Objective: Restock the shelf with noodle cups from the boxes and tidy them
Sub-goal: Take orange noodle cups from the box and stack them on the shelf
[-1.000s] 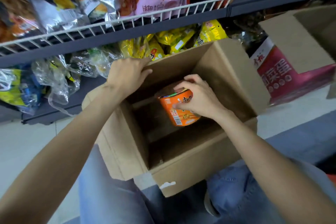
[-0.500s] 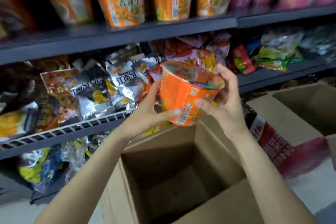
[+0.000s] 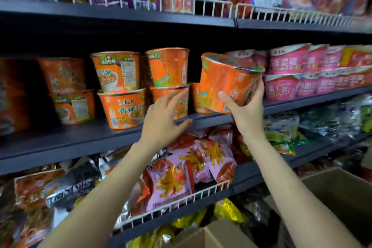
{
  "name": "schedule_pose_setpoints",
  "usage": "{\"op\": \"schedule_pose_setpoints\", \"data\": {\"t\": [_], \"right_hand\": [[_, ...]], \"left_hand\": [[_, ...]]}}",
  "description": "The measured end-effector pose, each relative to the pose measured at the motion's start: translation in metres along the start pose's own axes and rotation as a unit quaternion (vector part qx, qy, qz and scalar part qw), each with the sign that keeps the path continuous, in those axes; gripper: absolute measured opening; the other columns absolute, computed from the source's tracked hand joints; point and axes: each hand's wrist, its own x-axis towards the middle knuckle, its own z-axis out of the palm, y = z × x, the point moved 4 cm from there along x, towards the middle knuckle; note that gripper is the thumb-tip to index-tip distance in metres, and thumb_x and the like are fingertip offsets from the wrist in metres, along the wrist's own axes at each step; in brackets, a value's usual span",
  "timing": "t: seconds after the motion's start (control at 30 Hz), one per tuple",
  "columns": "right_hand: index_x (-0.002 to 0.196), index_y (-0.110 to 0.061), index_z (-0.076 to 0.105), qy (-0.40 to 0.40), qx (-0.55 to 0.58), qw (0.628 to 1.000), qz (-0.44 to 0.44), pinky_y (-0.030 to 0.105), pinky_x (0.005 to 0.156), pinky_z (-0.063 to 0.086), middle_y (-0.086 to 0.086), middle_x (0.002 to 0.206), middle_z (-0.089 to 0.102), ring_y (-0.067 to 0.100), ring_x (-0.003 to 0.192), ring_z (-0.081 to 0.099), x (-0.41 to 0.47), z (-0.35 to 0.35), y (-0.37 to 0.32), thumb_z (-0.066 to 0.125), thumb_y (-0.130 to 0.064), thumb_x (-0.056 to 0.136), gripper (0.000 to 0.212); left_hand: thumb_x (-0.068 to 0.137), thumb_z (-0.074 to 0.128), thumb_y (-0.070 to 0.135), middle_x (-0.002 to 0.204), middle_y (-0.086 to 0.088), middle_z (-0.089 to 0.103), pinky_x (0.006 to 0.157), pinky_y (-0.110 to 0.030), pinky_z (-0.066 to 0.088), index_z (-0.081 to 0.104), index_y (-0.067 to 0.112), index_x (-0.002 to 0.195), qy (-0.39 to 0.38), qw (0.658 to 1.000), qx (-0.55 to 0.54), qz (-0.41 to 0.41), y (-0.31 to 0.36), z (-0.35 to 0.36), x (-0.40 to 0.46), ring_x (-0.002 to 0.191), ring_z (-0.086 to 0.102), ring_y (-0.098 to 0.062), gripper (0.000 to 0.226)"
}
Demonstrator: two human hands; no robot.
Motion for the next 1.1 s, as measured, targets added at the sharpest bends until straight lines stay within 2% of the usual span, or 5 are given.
{"op": "schedule_pose_setpoints", "data": {"t": [0.5,0.6,0.7,0.9,1.1], "right_hand": [[0.151,-0.015,-0.01,-0.069,-0.33,0.94,0.046,0.06,0.113,0.018,0.018,0.155,0.02,0.038,0.141,0.025,0.145,0.075,0.051,0.05,-0.063,0.087,0.1],[0.152,-0.012,0.011,-0.031,-0.369,0.929,-0.024,0.056,0.116,0.012,0.016,0.157,0.015,0.035,0.145,0.008,0.12,0.069,0.046,0.045,-0.049,0.095,0.076],[0.134,-0.012,0.048,0.012,-0.272,0.939,-0.211,0.044,0.105,0.036,0.007,0.136,0.049,0.026,0.128,0.04,0.057,0.072,0.025,0.046,-0.031,0.095,0.043],[0.101,-0.019,0.066,-0.201,-0.166,0.907,-0.33,0.031,0.063,0.053,-0.008,0.085,0.07,0.011,0.074,0.064,-0.05,0.164,-0.024,0.046,-0.021,0.092,0.021],[0.128,-0.021,0.052,-0.366,-0.189,0.867,-0.281,0.036,0.084,0.05,-0.003,0.123,0.058,0.016,0.106,0.057,-0.084,0.309,-0.05,0.05,-0.018,0.094,0.034]], "left_hand": [[0.078,0.068,0.048,0.152,-0.007,0.03,0.108,-0.044,0.032,0.031,0.024,0.147,0.064,0.981,0.182,-0.023,-0.065,0.053,0.009,0.135,0.033,-0.026,0.082],[0.088,0.058,0.048,0.153,-0.007,0.029,0.111,-0.04,0.028,0.033,0.021,0.146,0.067,0.983,0.169,0.005,-0.065,0.051,0.005,0.138,0.027,-0.022,0.068],[0.09,0.053,0.037,0.136,-0.002,0.052,0.103,-0.033,0.033,0.051,0.017,0.133,0.143,0.98,0.137,0.036,-0.065,0.021,-0.011,0.126,0.042,-0.019,0.047],[0.087,0.047,0.028,0.082,0.006,0.067,0.072,-0.033,0.038,0.06,0.017,0.107,0.187,0.964,0.183,-0.045,-0.147,-0.087,-0.068,0.081,0.055,-0.017,0.026],[0.084,0.033,0.043,0.083,0.003,0.067,0.062,-0.035,0.046,0.055,0.021,0.115,0.026,0.951,0.264,-0.159,-0.258,-0.144,-0.081,0.079,0.061,-0.025,0.043]]}}
